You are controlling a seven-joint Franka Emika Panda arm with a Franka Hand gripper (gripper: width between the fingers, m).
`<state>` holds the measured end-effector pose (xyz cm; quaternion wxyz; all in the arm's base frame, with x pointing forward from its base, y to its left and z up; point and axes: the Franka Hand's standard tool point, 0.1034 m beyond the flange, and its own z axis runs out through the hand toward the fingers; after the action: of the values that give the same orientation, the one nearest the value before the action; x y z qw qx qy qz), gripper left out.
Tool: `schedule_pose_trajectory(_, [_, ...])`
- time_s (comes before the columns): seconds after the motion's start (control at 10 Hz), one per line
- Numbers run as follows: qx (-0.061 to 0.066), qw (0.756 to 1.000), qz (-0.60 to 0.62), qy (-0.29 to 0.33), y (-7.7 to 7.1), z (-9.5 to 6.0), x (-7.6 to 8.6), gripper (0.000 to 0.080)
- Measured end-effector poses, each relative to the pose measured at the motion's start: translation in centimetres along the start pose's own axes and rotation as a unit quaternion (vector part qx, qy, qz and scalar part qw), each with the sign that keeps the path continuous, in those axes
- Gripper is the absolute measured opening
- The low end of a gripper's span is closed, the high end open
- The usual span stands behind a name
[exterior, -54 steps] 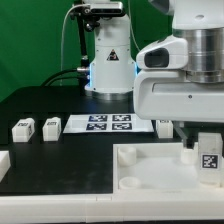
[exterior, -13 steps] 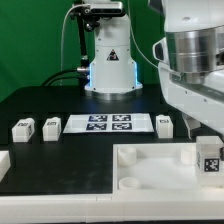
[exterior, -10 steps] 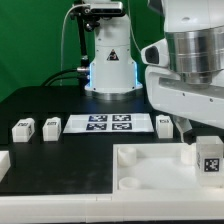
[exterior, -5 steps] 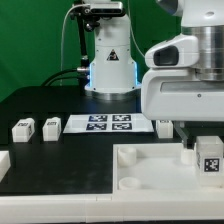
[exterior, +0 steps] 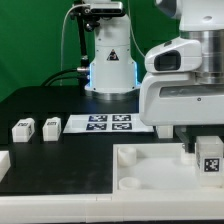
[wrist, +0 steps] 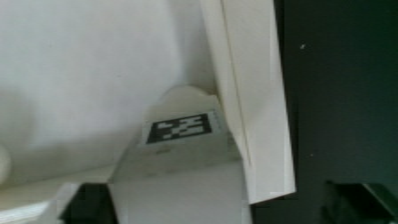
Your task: Assemble one leg
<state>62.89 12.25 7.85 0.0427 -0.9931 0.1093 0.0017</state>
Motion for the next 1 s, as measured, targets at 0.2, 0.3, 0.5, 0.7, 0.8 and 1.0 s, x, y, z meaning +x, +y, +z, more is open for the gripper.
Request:
schedule_pose_trajectory(0.2, [-0.001, 0.996, 0.086, 0.000, 0.38, -0.01, 0.10, 0.0387])
schedule_pose_trajectory(0.3, [-0.002, 0.992, 0.128, 0.000, 0.44, -0.01, 0.12, 0.0301])
schedule_pose_trajectory(0.5, [-0.001, 0.975, 0.224, -0.001, 0.53, 0.00, 0.10, 0.0301])
schedule_pose_trajectory(0.7, [0.011, 0.920, 0.392, -0.010, 0.74, 0.02, 0.15, 0.0300])
schedule_pose_trajectory(0.8, [0.021, 0.882, 0.471, -0.018, 0.82, 0.03, 0.11, 0.0300])
schedule_pose_trajectory(1.0, [0.027, 0.826, 0.562, -0.025, 0.72, 0.08, 0.09, 0.0299])
